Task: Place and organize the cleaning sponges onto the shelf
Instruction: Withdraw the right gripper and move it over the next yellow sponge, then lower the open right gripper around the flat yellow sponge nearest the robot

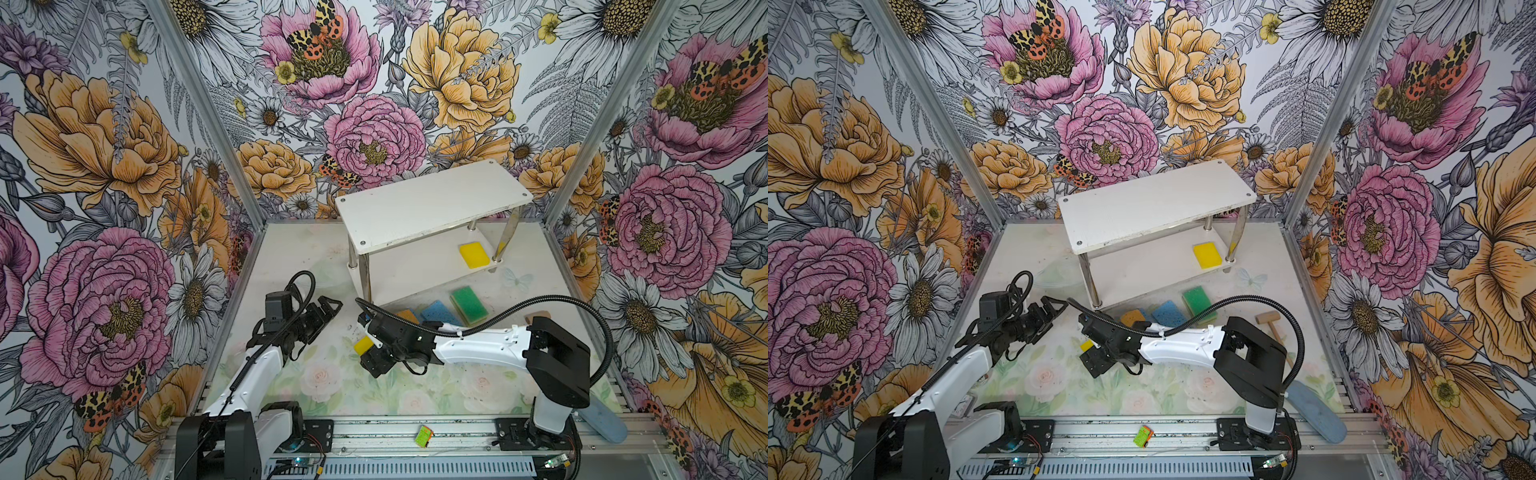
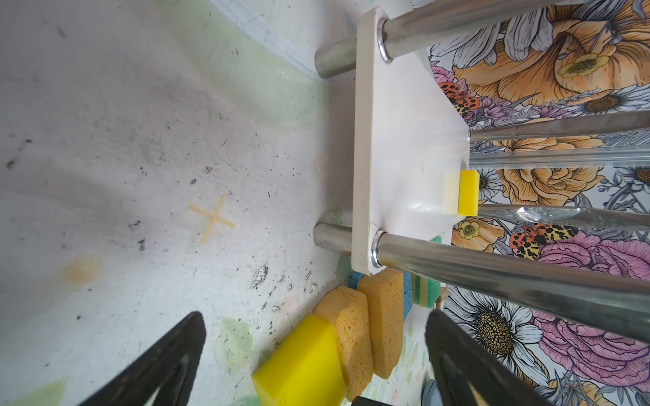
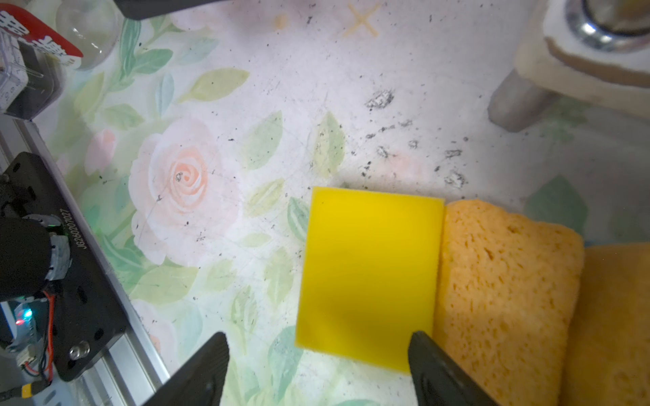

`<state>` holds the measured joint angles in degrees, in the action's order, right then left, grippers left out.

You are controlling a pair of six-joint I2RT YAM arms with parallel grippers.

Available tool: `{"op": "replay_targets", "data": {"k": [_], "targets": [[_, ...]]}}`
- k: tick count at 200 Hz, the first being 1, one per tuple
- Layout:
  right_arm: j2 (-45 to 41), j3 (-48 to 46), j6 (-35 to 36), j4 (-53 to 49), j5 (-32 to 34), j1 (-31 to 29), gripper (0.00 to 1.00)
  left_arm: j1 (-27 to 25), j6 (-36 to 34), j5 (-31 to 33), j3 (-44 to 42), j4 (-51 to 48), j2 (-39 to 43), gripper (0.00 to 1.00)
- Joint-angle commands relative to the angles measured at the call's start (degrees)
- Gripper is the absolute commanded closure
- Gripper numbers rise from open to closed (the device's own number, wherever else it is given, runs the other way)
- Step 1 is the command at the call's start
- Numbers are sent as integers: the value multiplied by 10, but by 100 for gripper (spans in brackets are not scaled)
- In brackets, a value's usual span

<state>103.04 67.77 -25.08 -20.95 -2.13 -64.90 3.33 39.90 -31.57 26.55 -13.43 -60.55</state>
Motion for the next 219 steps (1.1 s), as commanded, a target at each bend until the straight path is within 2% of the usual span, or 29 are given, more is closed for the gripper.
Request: {"op": "replay_targets", "data": {"k": [1,33,87,135,185,219], "targets": [[17,22,-10,-13,24,-1,18,8,-17,-2,-7,22,-8,1],[30,31,-9,-21,17,0,19,8,-17,-6,-10,30,-17,1],[40,39,15,-20,-33,-11,21,9,-15,-6,-17,39,-21,1],[43,49,35,-20,-43,-26,22,11,-15,-6,-18,40,-21,1],[13,29,21,-20,31,-29,24,13,-16,-7,-19,39,-19,1],[10,23,22,-20,48,-29,24,13,-15,-8,-21,42,-21,1]]}}
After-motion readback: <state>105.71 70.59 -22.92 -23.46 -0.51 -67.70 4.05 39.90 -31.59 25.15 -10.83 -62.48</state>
